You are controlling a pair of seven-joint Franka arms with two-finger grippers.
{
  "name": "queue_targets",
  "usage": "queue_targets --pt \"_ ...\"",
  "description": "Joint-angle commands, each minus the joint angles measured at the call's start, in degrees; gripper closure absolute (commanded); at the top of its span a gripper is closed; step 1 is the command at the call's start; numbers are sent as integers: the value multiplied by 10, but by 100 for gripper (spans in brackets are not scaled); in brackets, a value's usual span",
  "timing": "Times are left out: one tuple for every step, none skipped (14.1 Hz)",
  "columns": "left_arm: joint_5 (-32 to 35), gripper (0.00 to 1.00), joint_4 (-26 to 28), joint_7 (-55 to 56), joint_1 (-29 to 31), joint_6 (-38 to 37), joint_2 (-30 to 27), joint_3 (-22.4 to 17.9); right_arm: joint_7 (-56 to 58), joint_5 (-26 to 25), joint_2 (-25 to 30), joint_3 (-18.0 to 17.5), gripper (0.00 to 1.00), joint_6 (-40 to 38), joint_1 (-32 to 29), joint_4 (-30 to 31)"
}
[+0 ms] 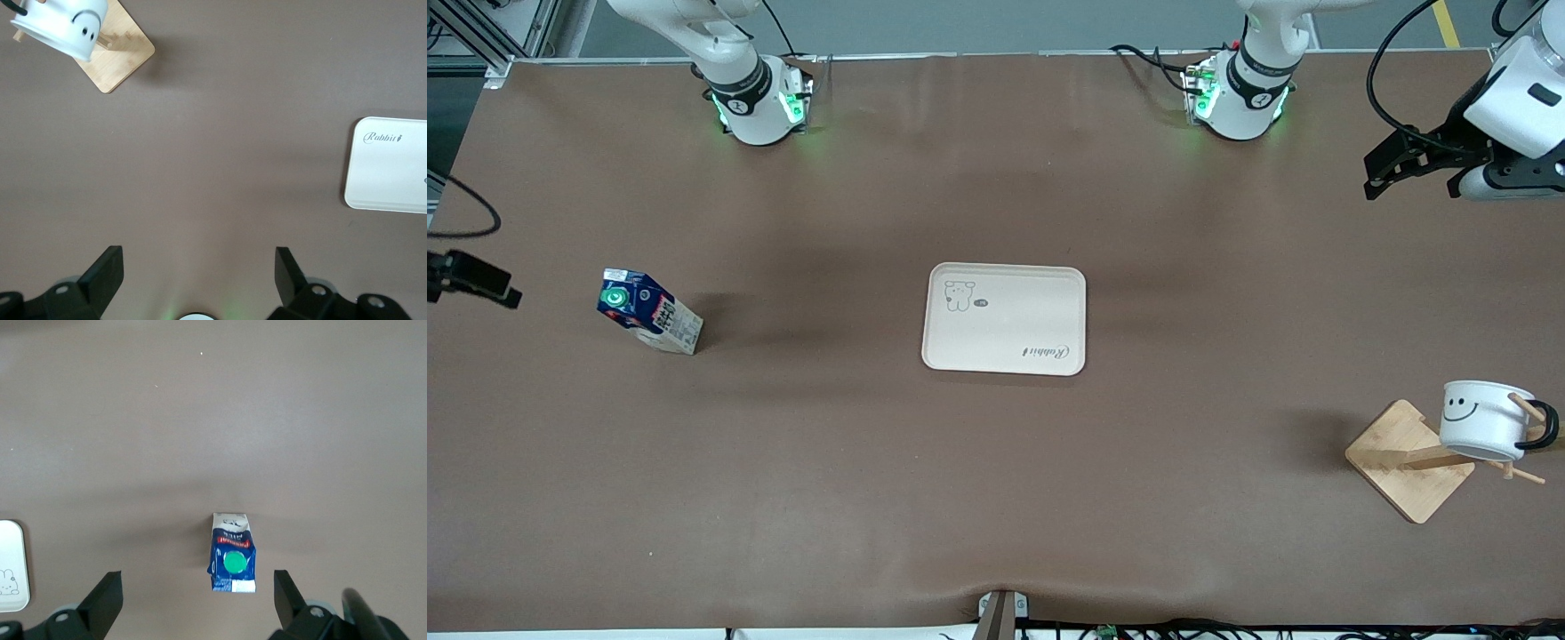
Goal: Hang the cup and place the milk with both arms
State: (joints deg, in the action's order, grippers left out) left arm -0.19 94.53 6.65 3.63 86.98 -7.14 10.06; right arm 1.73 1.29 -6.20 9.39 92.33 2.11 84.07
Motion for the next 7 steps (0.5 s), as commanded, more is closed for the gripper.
queue_targets --pt "-6 0 0 -7 9 3 -9 0 -1 5 84 -4 0 47 -7 134" --pt "-6 0 1 -3 9 4 -12 0 -1 5 87 -4 0 44 -7 142" --pt "-6 0 1 0 9 4 -12 0 -1 4 88 -4 0 41 -7 145" --pt "-7 0 0 0 9 4 -12 0 -1 4 88 -5 0 41 -6 147" --pt "-7 0 -7 -6 9 3 -10 0 -1 4 88 -6 0 42 -4 147" --pt "-6 0 -14 -6 9 1 -7 0 -1 4 88 -6 0 40 -4 147" --pt "-5 0 -23 -4 9 1 -4 0 0 4 85 -6 0 41 -4 146"
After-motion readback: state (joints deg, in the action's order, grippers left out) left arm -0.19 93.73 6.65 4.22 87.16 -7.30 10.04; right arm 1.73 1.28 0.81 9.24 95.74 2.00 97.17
